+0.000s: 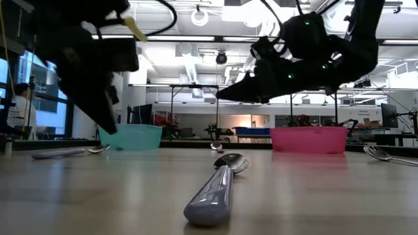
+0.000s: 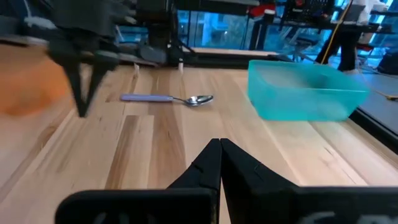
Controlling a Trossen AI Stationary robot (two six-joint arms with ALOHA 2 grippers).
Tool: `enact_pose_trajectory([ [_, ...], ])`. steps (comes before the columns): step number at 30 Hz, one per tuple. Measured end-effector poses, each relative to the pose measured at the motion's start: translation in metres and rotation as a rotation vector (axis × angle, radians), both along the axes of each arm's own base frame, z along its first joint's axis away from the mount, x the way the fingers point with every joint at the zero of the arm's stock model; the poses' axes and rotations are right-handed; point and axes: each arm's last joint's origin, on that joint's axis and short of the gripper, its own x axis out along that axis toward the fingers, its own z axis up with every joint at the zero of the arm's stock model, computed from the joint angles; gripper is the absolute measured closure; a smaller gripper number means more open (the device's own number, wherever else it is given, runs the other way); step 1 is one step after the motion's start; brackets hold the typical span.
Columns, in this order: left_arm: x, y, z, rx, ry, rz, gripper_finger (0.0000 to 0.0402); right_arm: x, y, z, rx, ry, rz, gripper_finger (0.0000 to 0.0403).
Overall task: Sort silverware by color (type)
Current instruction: Put the orange spoon into the pink bin
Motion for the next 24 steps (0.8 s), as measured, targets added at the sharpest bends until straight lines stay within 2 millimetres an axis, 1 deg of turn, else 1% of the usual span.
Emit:
enact_pose_trajectory([
  [3,0.003,0.013,-0.006,-0.039,-0.055,0.025,0.0401,-0.004,0.000,-0.001,-0.001,-0.019,-0.001,0.0403],
  [7,0.004,0.023,-0.008,-0.076,-0.141,0.040,0.0401,-0.003,-0.001,0.000,-0.002,-0.023,-0.007,0.0403],
  [10,0.000,0.029,-0.001,-0.074,-0.171,0.056,0.0401,-0.002,-0.001,0.002,-0.017,-0.035,-0.021,0.0403],
  [13,-0.007,0.037,0.009,-0.030,-0.182,0.105,0.0401,-0.002,-0.005,0.004,-0.035,-0.049,-0.062,0.0403],
  [19,-0.025,0.053,0.032,0.084,-0.233,0.226,0.0401,-0.005,-0.027,0.004,-0.002,-0.061,-0.150,0.0403],
  [24,-0.037,0.066,0.040,0.155,-0.225,0.308,0.0401,-0.010,-0.053,0.005,0.071,-0.071,-0.247,0.0403],
])
